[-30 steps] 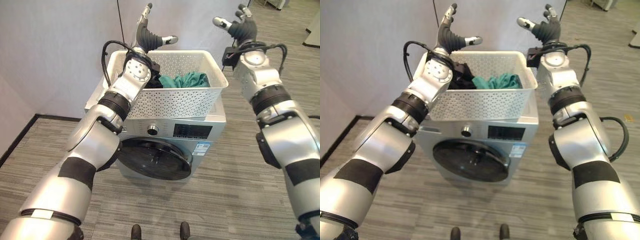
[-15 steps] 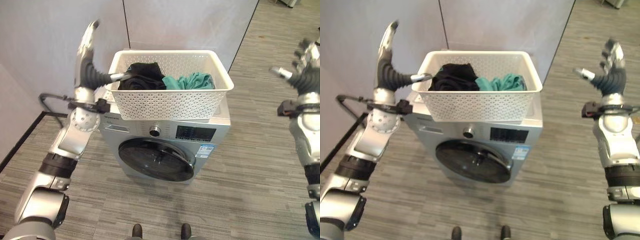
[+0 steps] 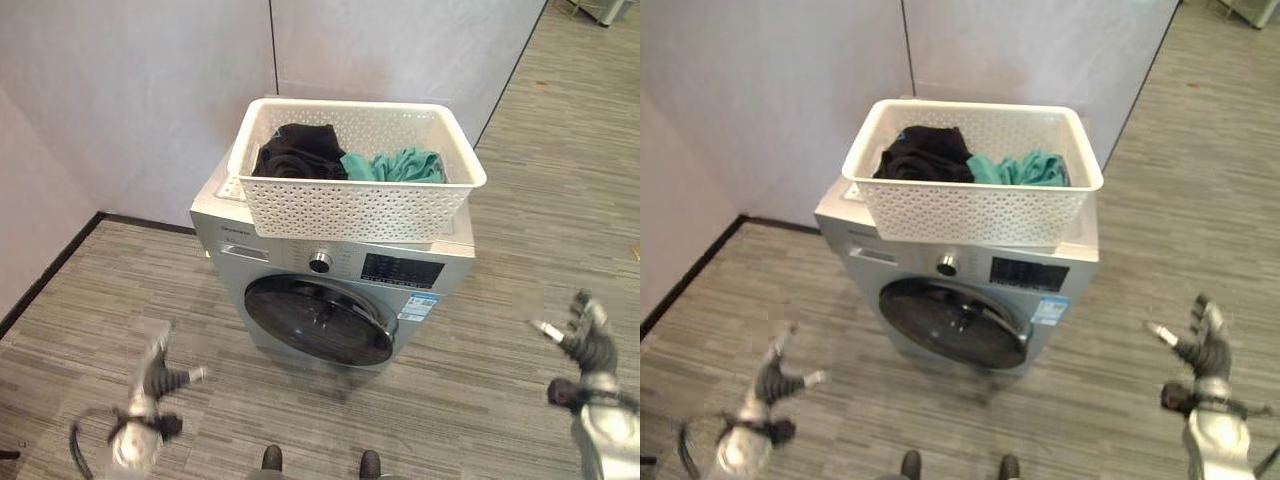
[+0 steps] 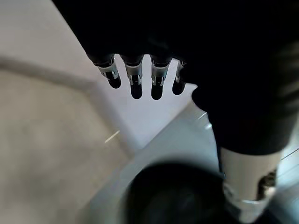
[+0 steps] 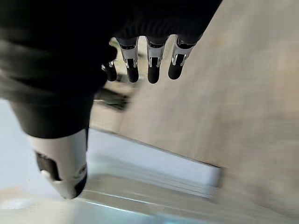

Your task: Grab the laundry basket,head to the washer,open it,put in the laundry and shut it.

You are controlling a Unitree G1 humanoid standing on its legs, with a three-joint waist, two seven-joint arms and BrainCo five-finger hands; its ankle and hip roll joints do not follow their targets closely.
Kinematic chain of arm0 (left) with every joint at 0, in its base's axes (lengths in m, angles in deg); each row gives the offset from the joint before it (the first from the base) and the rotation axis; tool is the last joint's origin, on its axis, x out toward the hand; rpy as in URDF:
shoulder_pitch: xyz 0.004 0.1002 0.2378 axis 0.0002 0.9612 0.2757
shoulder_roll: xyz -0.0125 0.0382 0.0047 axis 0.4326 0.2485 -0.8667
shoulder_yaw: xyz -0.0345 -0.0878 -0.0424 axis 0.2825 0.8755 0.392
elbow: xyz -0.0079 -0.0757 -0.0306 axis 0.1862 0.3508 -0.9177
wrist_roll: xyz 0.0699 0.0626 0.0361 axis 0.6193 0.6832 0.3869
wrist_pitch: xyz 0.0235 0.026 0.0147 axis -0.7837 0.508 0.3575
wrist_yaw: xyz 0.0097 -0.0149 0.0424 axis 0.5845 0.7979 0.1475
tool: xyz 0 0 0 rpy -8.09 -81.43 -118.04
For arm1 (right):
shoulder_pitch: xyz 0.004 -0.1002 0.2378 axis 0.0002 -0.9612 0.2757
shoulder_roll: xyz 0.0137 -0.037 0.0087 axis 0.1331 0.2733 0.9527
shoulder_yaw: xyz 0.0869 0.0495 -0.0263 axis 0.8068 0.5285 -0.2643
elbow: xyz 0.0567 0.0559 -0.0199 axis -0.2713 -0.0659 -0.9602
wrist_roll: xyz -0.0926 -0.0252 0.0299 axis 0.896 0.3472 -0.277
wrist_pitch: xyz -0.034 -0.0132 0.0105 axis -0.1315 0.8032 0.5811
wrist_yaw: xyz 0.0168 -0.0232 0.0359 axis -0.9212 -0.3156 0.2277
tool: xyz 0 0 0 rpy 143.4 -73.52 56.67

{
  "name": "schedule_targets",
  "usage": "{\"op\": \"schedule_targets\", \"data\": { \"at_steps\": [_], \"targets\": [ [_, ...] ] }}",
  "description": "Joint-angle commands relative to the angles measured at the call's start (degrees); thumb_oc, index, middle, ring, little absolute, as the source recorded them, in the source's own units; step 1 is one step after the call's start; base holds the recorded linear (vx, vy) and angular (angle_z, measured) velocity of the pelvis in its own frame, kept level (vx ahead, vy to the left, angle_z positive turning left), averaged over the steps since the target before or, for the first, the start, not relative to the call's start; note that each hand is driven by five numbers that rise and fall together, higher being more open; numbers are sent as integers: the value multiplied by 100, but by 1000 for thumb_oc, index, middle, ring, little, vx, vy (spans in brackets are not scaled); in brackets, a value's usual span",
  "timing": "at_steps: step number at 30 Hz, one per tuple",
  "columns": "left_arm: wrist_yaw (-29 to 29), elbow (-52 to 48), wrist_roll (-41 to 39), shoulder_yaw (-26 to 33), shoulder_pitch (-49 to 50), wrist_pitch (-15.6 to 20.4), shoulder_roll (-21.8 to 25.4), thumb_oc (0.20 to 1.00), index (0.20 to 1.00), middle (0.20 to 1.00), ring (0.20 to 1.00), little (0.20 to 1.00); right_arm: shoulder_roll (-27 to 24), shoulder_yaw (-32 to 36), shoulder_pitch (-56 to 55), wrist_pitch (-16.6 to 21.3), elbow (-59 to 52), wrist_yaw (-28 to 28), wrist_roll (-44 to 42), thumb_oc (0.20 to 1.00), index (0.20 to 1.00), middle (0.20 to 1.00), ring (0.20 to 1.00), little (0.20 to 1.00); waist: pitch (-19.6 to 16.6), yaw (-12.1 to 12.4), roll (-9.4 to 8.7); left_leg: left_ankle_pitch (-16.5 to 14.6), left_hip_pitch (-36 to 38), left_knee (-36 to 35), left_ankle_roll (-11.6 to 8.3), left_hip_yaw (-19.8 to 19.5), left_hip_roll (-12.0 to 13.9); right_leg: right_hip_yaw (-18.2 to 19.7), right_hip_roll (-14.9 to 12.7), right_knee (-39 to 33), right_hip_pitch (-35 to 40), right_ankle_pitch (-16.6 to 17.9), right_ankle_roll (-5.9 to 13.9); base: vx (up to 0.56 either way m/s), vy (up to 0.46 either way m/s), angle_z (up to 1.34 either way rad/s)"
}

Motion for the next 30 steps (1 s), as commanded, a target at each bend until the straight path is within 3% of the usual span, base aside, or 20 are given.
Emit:
{"op": "schedule_targets", "data": {
  "at_steps": [1,2,6,10,15,25,30],
  "targets": [
    [57,142,-266,-22,-478,116,39,1000,1000,1000,1000,1000,-64,-22,262,160,63,64,200,1000,1000,1000,1000,1000,-58,-36,-83,-515,198,60,48,118,192,-77,-185,66,259,-623,146,-81,3,-4],
    [166,1255,-459,-358,-857,46,-212,1000,1000,1000,1000,1000,211,-592,448,94,574,96,180,1000,1000,1000,1000,1000,-15,-82,-81,-477,179,60,45,128,194,-48,-184,86,213,-610,142,-75,10,-1],
    [401,3361,-367,-1033,-1692,-47,-707,1000,1000,1000,1000,1000,593,-1675,961,93,1931,120,143,1000,1000,1000,1000,1000,0,-151,-60,-438,163,60,40,144,193,-8,-202,174,132,-629,140,-65,28,-2],
    [479,4603,-352,-1100,-2009,-214,-1017,1000,1000,1000,1000,1000,773,-2490,1394,-4,2896,110,321,1000,1000,1000,1000,1000,-65,-153,-38,-452,193,60,30,136,188,1,-215,194,159,-661,127,-2,35,0],
    [282,4852,-448,-1037,-1945,-231,-1027,1000,1000,1000,1000,1000,659,-2885,1759,-36,2702,55,488,1000,1000,1000,1000,1000,-146,-71,20,-469,228,60,27,63,155,-79,-249,178,263,-686,116,24,34,3],
    [240,5042,-603,-872,-1789,-252,-1028,1000,1000,1000,1000,1000,119,-2699,2289,133,1381,229,600,1000,1000,1000,1000,1000,-186,178,36,-414,95,60,19,-287,75,-413,-314,139,396,-715,75,11,6,20],
    [195,4963,-663,-923,-1727,-221,-1015,1000,1000,1000,1000,1000,100,-2899,2764,127,1762,272,684,1000,1000,1000,1000,1000,-145,363,19,-381,36,60,29,-416,58,-486,-315,92,411,-695,77,13,-8,13]
  ]
}}
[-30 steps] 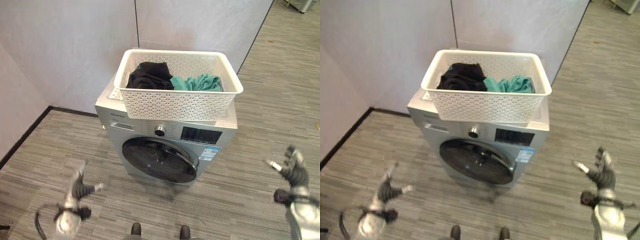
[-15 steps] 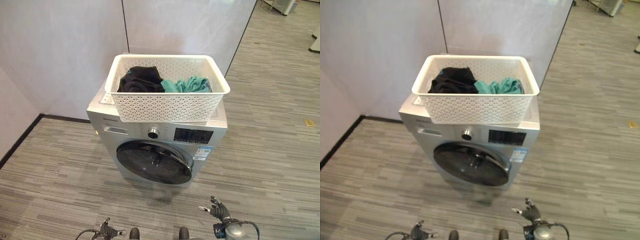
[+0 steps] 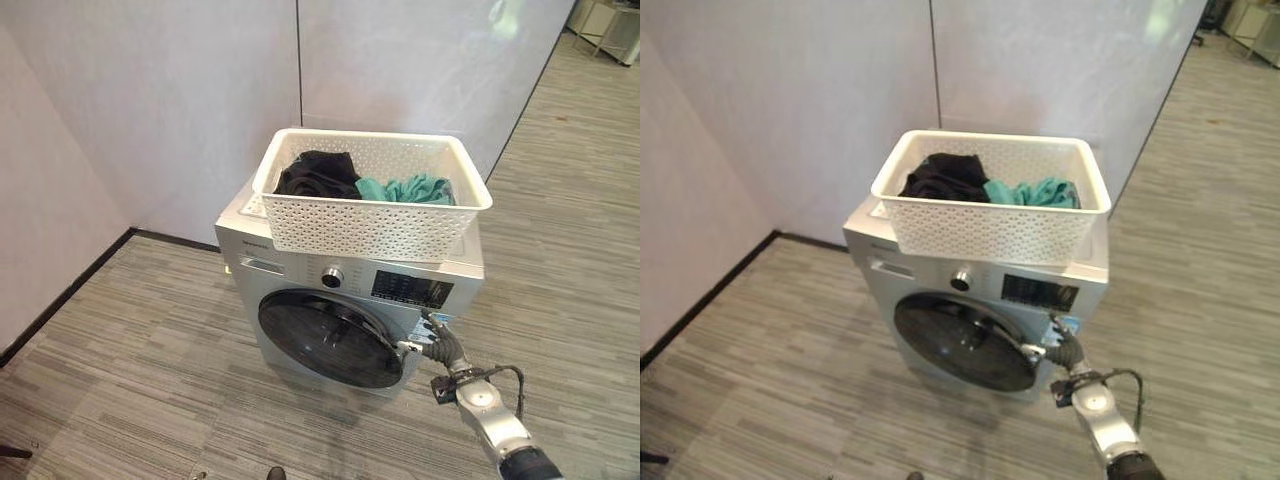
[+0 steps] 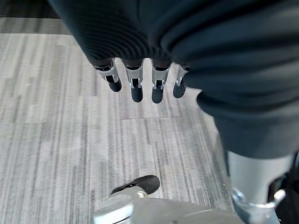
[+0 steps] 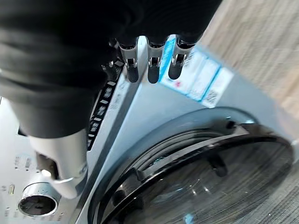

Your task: Grab the laundry basket,head to the washer,open it,put in the laundry and shut it.

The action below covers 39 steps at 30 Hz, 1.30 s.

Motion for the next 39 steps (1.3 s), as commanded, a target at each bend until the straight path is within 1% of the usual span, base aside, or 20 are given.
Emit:
{"op": "schedule_targets", "data": {
  "at_steps": [1,2,4,5,8,16,20,21,22,23,26,31,32,33,34,35,36,37,38,39],
  "targets": [
    [-42,276,-92,-231,-465,40,57,1000,1000,1000,1000,1000,-63,-115,877,221,556,132,220,1000,1000,1000,1000,1000,309,274,-156,-367,-17,62,63,-8,31,6,-350,79,85,-559,143,-1,-7,5],
    [-42,276,-92,-229,-466,40,58,1000,1000,1000,1000,1000,-62,-117,884,225,564,133,219,1000,1000,1000,1000,1000,309,270,-156,-366,-21,62,63,-10,31,4,-350,80,83,-559,143,-14,-11,17],
    [-29,42,-296,-415,-556,142,83,1000,1000,1000,1000,1000,-50,-388,1526,164,1401,217,279,1000,1000,1000,1000,1000,423,500,-132,-270,-251,62,52,-196,7,-138,-347,57,-13,-560,128,-42,-18,32],
    [-29,41,-296,-412,-559,141,83,1000,1000,1000,1000,1000,-48,-391,1535,169,1411,217,277,1000,1000,1000,1000,1000,420,491,-133,-268,-259,62,51,-204,6,-145,-346,57,-17,-560,127,-47,-20,36],
    [13,-189,-381,-603,-641,205,136,1000,1000,1000,1000,1000,-89,-559,2106,141,2016,266,270,1000,1000,1000,1000,1000,560,643,-97,-168,-503,62,35,-380,-32,-244,-343,57,-149,-551,119,-30,-13,44],
    [95,-345,-593,-681,-743,289,161,1000,1000,1000,1000,1000,-23,-920,2766,138,2503,284,299,1000,1000,1000,1000,1000,844,755,-77,-51,-863,62,37,-462,-57,-192,-324,57,-480,-505,107,-26,0,8],
    [219,-409,-646,-677,-831,298,159,1000,1000,1000,1000,1000,236,-1084,2745,149,2595,310,326,1000,1000,1000,1000,1000,954,799,-91,-38,-925,62,50,-446,-56,-183,-322,57,-539,-509,92,0,-9,0],
    [310,-504,-697,-628,-851,308,168,1000,1000,1000,1000,1000,404,-1118,2582,151,2584,307,292,1000,1000,1000,1000,1000,973,811,-112,-39,-930,77,50,-443,-48,-162,-300,57,-541,-521,72,5,-31,0],
    [310,-505,-697,-628,-849,308,169,1000,1000,1000,1000,1000,405,-1118,2581,151,2583,308,293,1000,1000,1000,1000,1000,972,812,-113,-39,-929,77,50,-442,-47,-161,-299,57,-541,-521,71,1,-70,2],
    [396,-630,-713,-590,-840,332,175,1000,1000,1000,1000,1000,630,-1152,2357,184,2592,283,189,1000,1000,1000,1000,1000,964,844,-129,-44,-907,91,33,-433,-13,-158,-267,57,-520,-544,48,-6,-68,2],
    [465,-726,-670,-597,-812,340,196,1000,1000,1000,1000,1000,815,-1241,2178,229,2608,226,81,1000,1000,1000,1000,1000,950,883,-145,-29,-858,93,-9,-420,47,-163,-214,57,-459,-589,18,-24,-106,0],
    [552,-1144,-598,-648,-663,333,238,1000,1000,1000,1000,1000,1154,-1482,1967,312,2530,76,-225,1000,1000,1000,1000,1000,1020,1052,-167,24,-860,384,-158,-464,331,-114,83,57,-295,-756,-148,-74,-159,7],
    [573,-1392,-504,-746,-607,337,296,1000,1000,1000,1000,1000,1298,-1610,2088,354,2537,83,-341,1000,1000,1000,1000,1000,1152,1237,-140,224,-943,516,-246,-577,487,-96,230,57,-321,-777,-198,-149,-185,2],
    [572,-1396,-504,-745,-606,334,299,1000,1000,1000,1000,1000,1300,-1609,2092,356,2541,83,-341,1000,1000,1000,1000,1000,1156,1241,-138,229,-936,506,-250,-575,494,-93,236,57,-319,-775,-202,-204,-173,-5],
    [593,-1453,-499,-795,-622,341,304,1000,1000,1000,1000,1000,1366,-1631,2171,373,2603,129,-421,1000,1000,1000,1000,1000,1202,1314,-110,545,-1002,471,-345,-727,568,-106,304,57,-347,-791,-198,-166,-77,-4],
    [595,-1512,-510,-834,-655,342,293,1000,1000,1000,1000,1000,1423,-1626,2220,378,2639,143,-508,1000,1000,1000,1000,1000,1244,1313,-112,739,-1092,371,-403,-867,578,-141,336,57,-393,-799,-211,-279,-106,-1],
    [613,-1519,-503,-880,-717,336,269,1000,1000,1000,1000,1000,1467,-1603,2232,390,2648,187,-590,1000,1000,1000,1000,1000,1301,1280,-130,842,-1223,334,-386,-858,534,-239,321,57,-426,-802,-229,-389,-112,26],
    [623,-1662,-471,-951,-848,346,233,1000,1000,1000,1000,1000,1506,-1568,2258,413,2657,279,-780,1000,1000,1000,1000,1000,1315,1131,-239,486,-1334,625,-229,-255,511,-461,196,57,-510,-790,-238,-307,-81,34],
    [622,-1663,-471,-951,-847,345,234,1000,1000,1000,1000,1000,1507,-1568,2259,413,2657,279,-780,1000,1000,1000,1000,1000,1312,1132,-241,474,-1347,644,-228,-255,509,-459,195,57,-514,-790,-237,-274,-67,65],
    [608,-1723,-425,-1034,-885,350,211,1000,1000,1000,1000,1000,1531,-1571,2271,425,2665,311,-883,1000,1000,1000,1000,1000,1298,1072,-290,225,-1337,997,-179,44,526,-573,112,57,-558,-741,-238,-135,-46,76]
  ]
}}
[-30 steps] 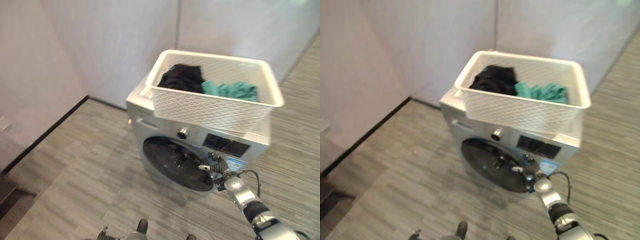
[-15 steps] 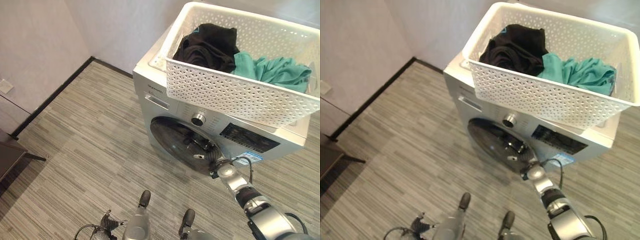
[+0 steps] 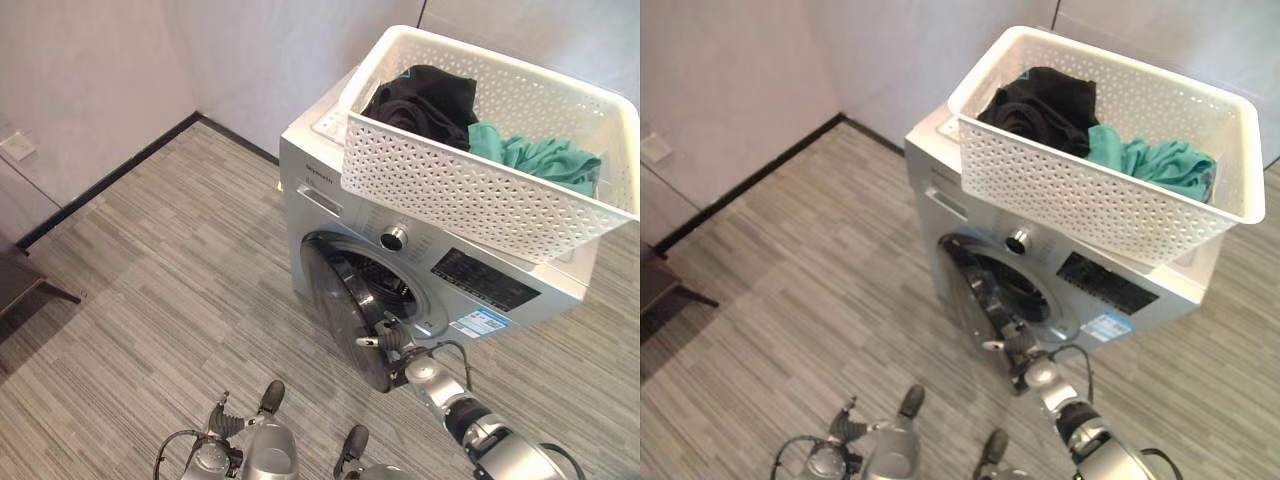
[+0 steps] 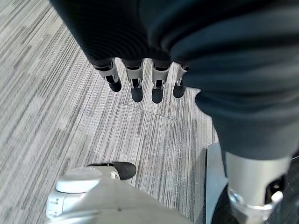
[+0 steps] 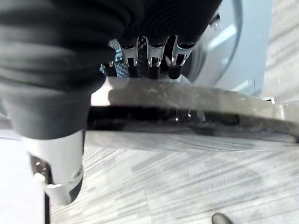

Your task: Grab the laundry basket,head to the washer,open it,put in the laundry and shut it.

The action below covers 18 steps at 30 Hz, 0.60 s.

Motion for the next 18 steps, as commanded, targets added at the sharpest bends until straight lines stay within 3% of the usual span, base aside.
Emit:
{"op": "schedule_targets", "data": {
  "at_steps": [1,3,4,5,6,9,14,16,18],
  "targets": [
    [38,-517,285,-541,-178,125,178,1000,1000,1000,1000,1000,444,-20,322,158,-2,-84,-420,1000,1000,1000,1000,1000,8,21,-350,-631,165,1281,402,1326,156,-18,-824,-30,-94,-689,302,-133,-46,82],
    [-4,-606,332,-591,-153,138,192,1000,1000,1000,1000,1000,464,-18,313,159,2,-113,-458,1000,1000,1000,1000,1000,-24,-5,-341,-736,258,1562,408,1446,254,-103,-847,-30,-89,-667,303,-67,37,67],
    [-73,-867,398,-711,-121,198,245,1000,1000,1000,1000,1000,502,-32,274,153,-18,-149,-563,1000,1000,1000,1000,1000,-194,-94,-298,-941,772,1538,402,1599,370,-290,-896,-30,-89,-610,331,-39,87,58],
    [-78,-883,398,-710,-105,191,249,1000,1000,1000,1000,1000,501,-37,264,153,-21,-149,-564,1000,1000,1000,1000,1000,-187,-96,-289,-940,804,1516,399,1600,376,-293,-889,-30,-67,-615,333,37,120,64],
    [-113,-1079,429,-754,-58,202,267,1000,1000,1000,1000,1000,493,-15,184,143,-50,-170,-624,1000,1000,1000,1000,1000,-337,-193,-228,-1034,1137,1186,377,1738,416,-410,-898,-30,-61,-613,375,38,98,80],
    [-48,-1682,859,-943,-98,230,492,1000,1000,1000,1000,1000,413,199,-116,229,-298,-114,-856,1000,1000,1000,1000,1000,-542,-361,-101,-895,1317,514,276,2021,413,-656,-978,-30,-62,-565,415,7,195,112],
    [-99,-3724,1940,-933,-12,567,1524,1000,1000,1000,1000,1000,228,625,-624,303,-270,-141,-969,1000,1000,1000,1000,1000,-630,-334,54,-1045,1506,-3,322,1868,155,-678,-1107,-18,-4,-401,544,24,141,77],
    [-156,-4108,2038,-863,67,624,1703,1000,1000,1000,1000,1000,238,652,-700,300,-273,-165,-947,1000,1000,1000,1000,1000,-651,-326,52,-1072,1560,-56,347,1898,119,-651,-1135,-14,5,-370,574,11,85,8],
    [-224,-5265,2115,-724,-165,937,2113,1000,1000,1000,1000,1000,241,684,-877,297,-143,-188,-842,1000,1000,1000,1000,1000,-679,-384,88,-1117,1632,-109,372,1974,41,-614,-1214,4,14,-293,634,9,74,3]
  ]
}}
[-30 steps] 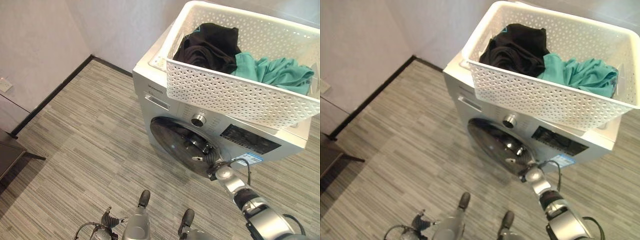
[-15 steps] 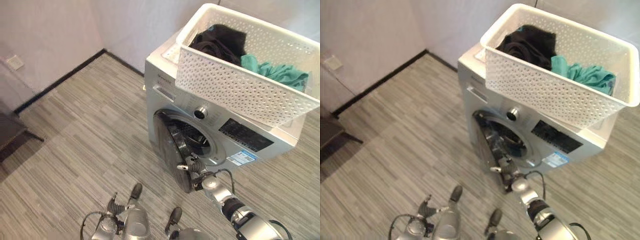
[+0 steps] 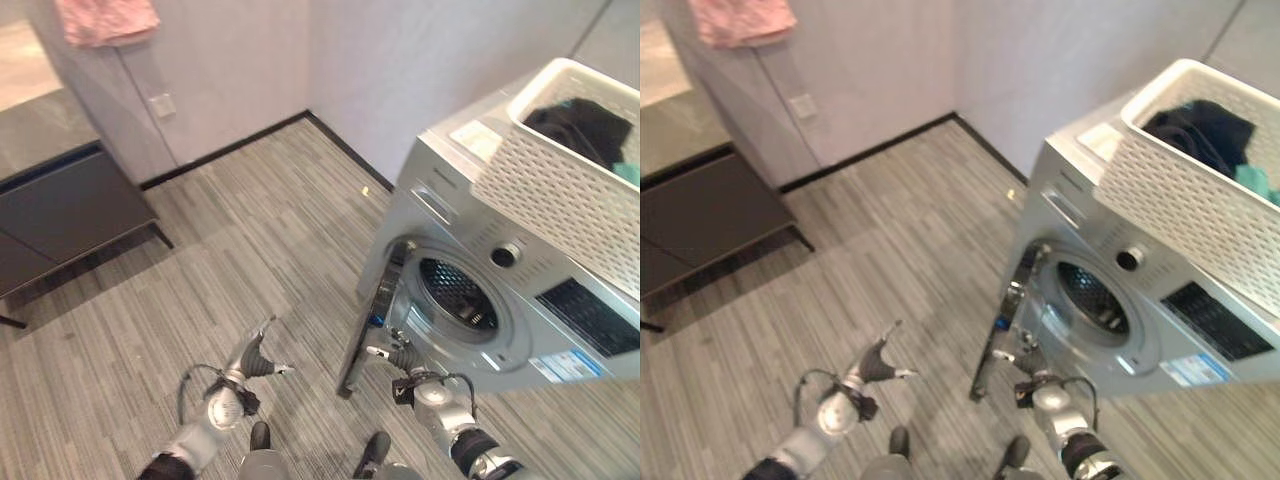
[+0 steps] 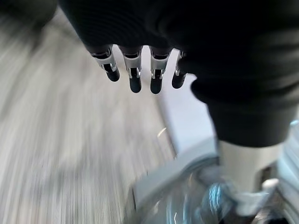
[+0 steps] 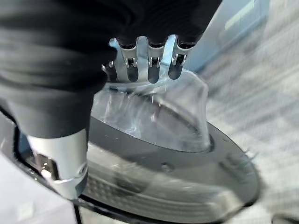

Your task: Grab the laundry basket,head to the washer,open it,put in the laundry and shut it.

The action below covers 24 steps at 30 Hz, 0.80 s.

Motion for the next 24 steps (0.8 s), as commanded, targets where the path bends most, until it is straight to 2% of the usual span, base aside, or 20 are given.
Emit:
{"op": "schedule_targets", "data": {
  "at_steps": [1,2,3,4,6,7,9,10,11,12,13,14,15,16,17,19,20,21,22,24],
  "targets": [
    [-112,-1027,299,-84,-214,603,139,1000,1000,1000,1000,1000,102,72,232,283,276,-90,53,1000,1000,1000,1000,1000,-140,96,108,-409,346,-34,-3,60,244,269,97,38,-109,-740,31,0,0,0],
    [-159,-1358,359,-51,-330,663,289,1000,1000,1000,1000,1000,106,90,144,281,314,-126,75,1000,1000,1000,1000,1000,-146,59,104,-424,365,-31,1,83,233,284,73,51,-104,-727,43,40,18,-5],
    [-191,-1952,829,21,-691,701,666,1000,1000,1000,1000,1000,53,154,-62,254,391,-201,137,1000,1000,1000,1000,1000,-189,-45,120,-460,423,-39,-7,136,235,312,50,82,-98,-730,69,55,3,-9],
    [-204,-2257,975,141,-905,644,761,1000,1000,1000,1000,1000,35,211,-172,232,416,-225,183,1000,1000,1000,1000,1000,-202,-80,113,-468,449,-33,-16,156,235,325,49,95,-89,-738,76,52,-23,-11],
    [-255,-2662,665,446,-995,629,547,1000,1000,1000,1000,1000,28,327,-290,148,587,-218,297,1000,1000,1000,1000,1000,-189,-136,108,-475,460,42,-31,175,251,352,54,109,-80,-759,66,20,-39,-16],
    [-286,-2701,642,475,-973,618,546,1000,1000,1000,1000,1000,19,324,-285,149,592,-220,304,1000,1000,1000,1000,1000,-185,-141,119,-480,458,50,-33,175,253,354,56,110,-79,-761,63,24,-66,-18],
    [-518,-3084,-164,421,-1431,752,161,1000,1000,1000,1000,1000,5,375,-368,67,853,-256,440,1000,1000,1000,1000,1000,-211,-349,125,-446,449,237,-86,253,320,431,129,86,-63,-814,21,33,-81,-13],
    [-549,-3077,-206,416,-1469,744,152,1000,1000,1000,1000,1000,-6,397,-354,71,861,-260,444,1000,1000,1000,1000,1000,-200,-329,140,-454,442,254,-95,255,331,435,140,83,-64,-816,14,53,-77,-16],
    [-714,-3168,-1041,297,-1747,771,-100,1000,1000,1000,1000,1000,-40,392,-401,10,1013,-308,528,1000,1000,1000,1000,1000,-222,-453,159,-383,408,492,-156,311,407,519,232,33,-17,-879,-34,-3,-133,-38],
    [-1045,-3122,-2080,59,-2128,768,-436,1000,1000,1000,1000,1000,-92,427,-295,-32,1236,-307,566,1000,1000,1000,1000,1000,-141,-504,149,-145,213,1112,-204,297,483,679,386,4,-45,-896,-172,-1,-154,-34],
    [-1202,-3010,-2587,-109,-2255,671,-617,1000,1000,1000,1000,1000,-96,401,-252,-56,1316,-318,575,1000,1000,1000,1000,1000,-104,-521,119,-35,91,1419,-192,158,484,812,445,4,-35,-938,-224,-53,-122,-62],
    [-1482,-2777,-3360,-376,-2321,530,-869,1000,1000,1000,1000,1000,-142,438,-203,-94,1388,-298,535,1000,1000,1000,1000,1000,-43,-524,108,85,-96,1771,-196,-48,422,910,481,4,-41,-971,-256,-22,-33,-70],
    [-1592,-2587,-3887,-556,-2423,404,-1078,1000,1000,1000,1000,1000,-174,497,-190,-113,1451,-279,486,1000,1000,1000,1000,1000,0,-511,71,1,-309,1912,-156,-260,283,983,450,4,-40,-983,-266,-24,17,-119],
    [-1572,-2258,-4462,-762,-2557,303,-1392,1000,1000,1000,1000,1000,-216,575,-164,-142,1556,-263,429,1000,1000,1000,1000,1000,38,-522,21,-265,-579,1839,-66,-517,29,1025,378,4,-47,-997,-235,13,65,-98],
    [-1632,-2075,-4696,-928,-2674,247,-1556,1000,1000,1000,1000,1000,-255,623,-123,-164,1600,-261,390,1000,1000,1000,1000,1000,42,-580,-5,-490,-635,1471,4,-619,-105,1104,336,4,-47,-1007,-183,38,120,-73],
    [-1684,-1728,-4911,-1158,-2764,174,-1779,1000,1000,1000,1000,1000,-322,664,-59,-182,1631,-271,372,1000,1000,1000,1000,1000,79,-642,-17,-345,-826,1158,68,-720,-217,1199,307,4,-51,-1004,-128,47,101,-20],
    [-1879,-1204,-5349,-1342,-2854,30,-2000,1000,1000,1000,1000,1000,-398,746,-43,-196,1634,-339,316,1000,1000,1000,1000,1000,106,-738,-26,-224,-891,839,73,-547,-167,1374,349,4,7,-988,-112,45,44,-30],
    [-1879,-1204,-5349,-1342,-2854,30,-2000,1000,1000,1000,1000,1000,-398,746,-43,-196,1634,-339,316,1000,1000,1000,1000,1000,103,-737,-27,-220,-891,834,73,-545,-168,1375,348,4,4,-987,-112,128,152,-44],
    [-2087,-672,-5814,-1523,-2822,-103,-2091,1000,1000,1000,1000,1000,-433,774,-64,-205,1604,-365,359,1000,1000,1000,1000,1000,60,-851,35,-166,-615,399,119,-404,-178,1588,410,4,10,-936,-56,119,167,-50],
    [-2401,-317,-5942,-1700,-2837,-225,-1954,1000,1000,1000,1000,1000,-466,870,-167,-202,1549,-437,304,1000,1000,1000,1000,1000,-16,-977,47,-77,-429,141,139,-186,-191,1720,398,4,-19,-899,-37,138,175,-95]
  ]
}}
